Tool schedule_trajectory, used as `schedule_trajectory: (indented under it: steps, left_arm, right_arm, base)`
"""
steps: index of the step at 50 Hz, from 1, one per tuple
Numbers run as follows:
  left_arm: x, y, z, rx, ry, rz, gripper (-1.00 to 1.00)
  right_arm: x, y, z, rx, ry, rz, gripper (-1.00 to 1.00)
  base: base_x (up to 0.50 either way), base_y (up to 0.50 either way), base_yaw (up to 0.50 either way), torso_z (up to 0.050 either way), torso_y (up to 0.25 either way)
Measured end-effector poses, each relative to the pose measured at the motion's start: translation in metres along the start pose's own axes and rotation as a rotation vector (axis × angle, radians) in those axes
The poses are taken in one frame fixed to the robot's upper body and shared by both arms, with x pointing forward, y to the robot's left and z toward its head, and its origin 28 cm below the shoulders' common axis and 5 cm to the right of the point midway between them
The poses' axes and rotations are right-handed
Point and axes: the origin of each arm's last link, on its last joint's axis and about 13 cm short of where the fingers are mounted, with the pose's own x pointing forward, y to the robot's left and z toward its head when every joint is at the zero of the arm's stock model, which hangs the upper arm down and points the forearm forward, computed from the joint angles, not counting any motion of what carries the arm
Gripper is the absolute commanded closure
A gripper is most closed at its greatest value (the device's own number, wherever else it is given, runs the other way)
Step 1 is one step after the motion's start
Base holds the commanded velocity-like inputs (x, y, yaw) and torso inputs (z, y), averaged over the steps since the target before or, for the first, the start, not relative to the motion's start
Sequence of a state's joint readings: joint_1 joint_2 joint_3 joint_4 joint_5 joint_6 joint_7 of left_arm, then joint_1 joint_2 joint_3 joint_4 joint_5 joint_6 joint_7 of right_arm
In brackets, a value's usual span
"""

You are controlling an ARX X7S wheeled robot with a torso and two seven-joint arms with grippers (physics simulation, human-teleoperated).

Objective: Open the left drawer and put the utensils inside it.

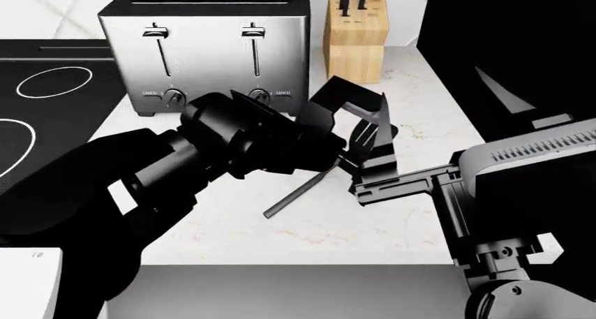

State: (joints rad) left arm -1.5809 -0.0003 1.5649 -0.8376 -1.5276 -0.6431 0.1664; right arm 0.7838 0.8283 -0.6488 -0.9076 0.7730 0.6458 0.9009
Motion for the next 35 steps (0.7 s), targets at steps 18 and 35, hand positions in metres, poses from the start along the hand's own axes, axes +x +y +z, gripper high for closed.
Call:
schedule_trajectory:
  steps: [18,35]
  left_arm:
    - [0.0019,0.0031,-0.0026,-0.029,-0.021,0.000,-1.00]
    - [0.0022,0.0025,-0.0026,-0.012,-0.015,0.014,-1.00]
  right_arm:
    - [-0.0021,-0.0004,-0.0024,-0.001,0.010,-0.006,-1.00]
    - [-0.0022,-0.0001,-0.0019,0.000,0.010,-0.006,-1.00]
  base:
    - [0.00,0.00,0.00,0.000,0.000]
    - [0.00,0.00,0.00,0.000,0.000]
